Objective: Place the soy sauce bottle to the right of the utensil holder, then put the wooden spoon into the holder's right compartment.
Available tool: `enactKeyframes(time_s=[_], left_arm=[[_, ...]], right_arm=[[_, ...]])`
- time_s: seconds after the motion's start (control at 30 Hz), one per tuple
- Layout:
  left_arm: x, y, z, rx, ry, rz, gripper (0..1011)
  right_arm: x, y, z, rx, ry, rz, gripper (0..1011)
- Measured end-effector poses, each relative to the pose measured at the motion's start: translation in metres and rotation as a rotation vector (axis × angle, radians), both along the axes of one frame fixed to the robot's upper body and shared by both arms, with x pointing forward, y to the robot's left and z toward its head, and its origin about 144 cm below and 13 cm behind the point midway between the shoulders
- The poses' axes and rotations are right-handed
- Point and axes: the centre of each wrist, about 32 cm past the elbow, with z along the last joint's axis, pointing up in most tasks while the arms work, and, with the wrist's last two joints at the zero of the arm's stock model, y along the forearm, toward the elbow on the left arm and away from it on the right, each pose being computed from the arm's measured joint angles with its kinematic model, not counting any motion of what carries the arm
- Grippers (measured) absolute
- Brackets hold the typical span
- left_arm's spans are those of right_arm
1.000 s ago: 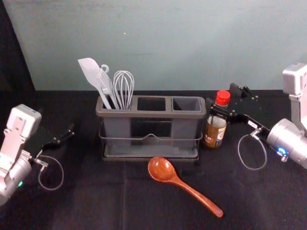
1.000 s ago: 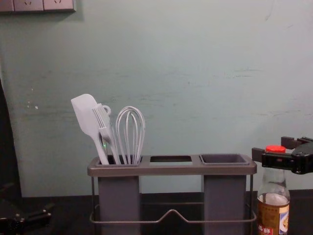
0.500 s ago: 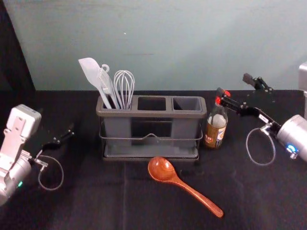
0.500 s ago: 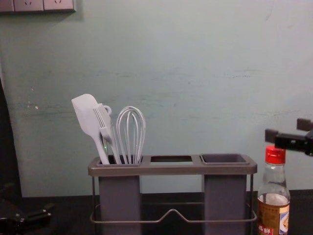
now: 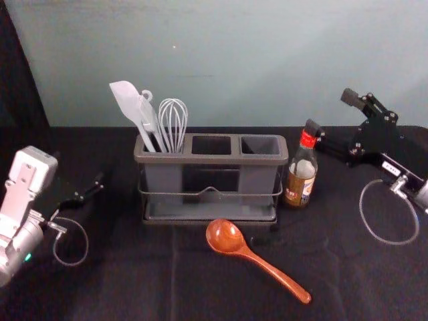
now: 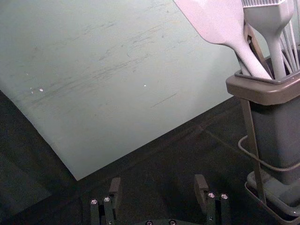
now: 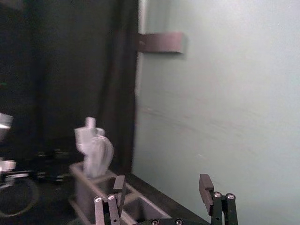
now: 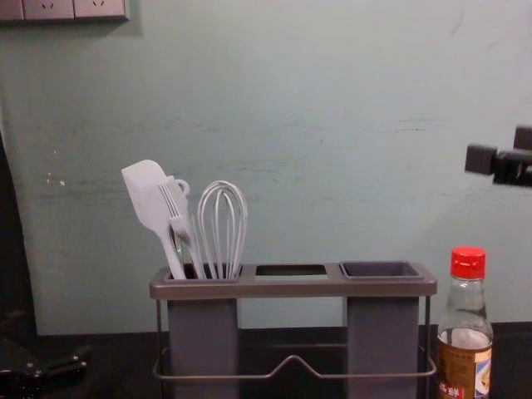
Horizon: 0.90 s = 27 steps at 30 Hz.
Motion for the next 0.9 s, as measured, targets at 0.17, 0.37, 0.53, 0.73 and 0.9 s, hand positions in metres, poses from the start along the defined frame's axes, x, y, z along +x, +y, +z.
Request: enactKeyframes(time_s=[0.17, 0.37, 0.53, 0.73, 0.9], left_arm=[[0.0, 0.0, 0.0, 0.0, 0.0, 0.0, 1011], [0.0, 0.0, 0.0, 0.0, 0.0, 0.0, 1011], [0.0, 0.0, 0.0, 0.0, 0.0, 0.0, 1012], [0.0, 0.0, 0.0, 0.0, 0.0, 0.0, 1011], [0.0, 0.0, 0.0, 0.0, 0.0, 0.0, 1011]], right_arm=[[-0.015, 0.002, 0.019, -0.048, 0.006, 0.1, 1004], [-0.029, 0.019, 0.034, -0.12, 0.089, 0.172, 1004], [-0.041, 0.047, 0.047, -0.215, 0.219, 0.177, 1004], [-0.043, 0.069, 0.052, -0.29, 0.38, 0.17, 1004], [-0.039, 0.085, 0.049, -0.356, 0.532, 0.129, 1004]])
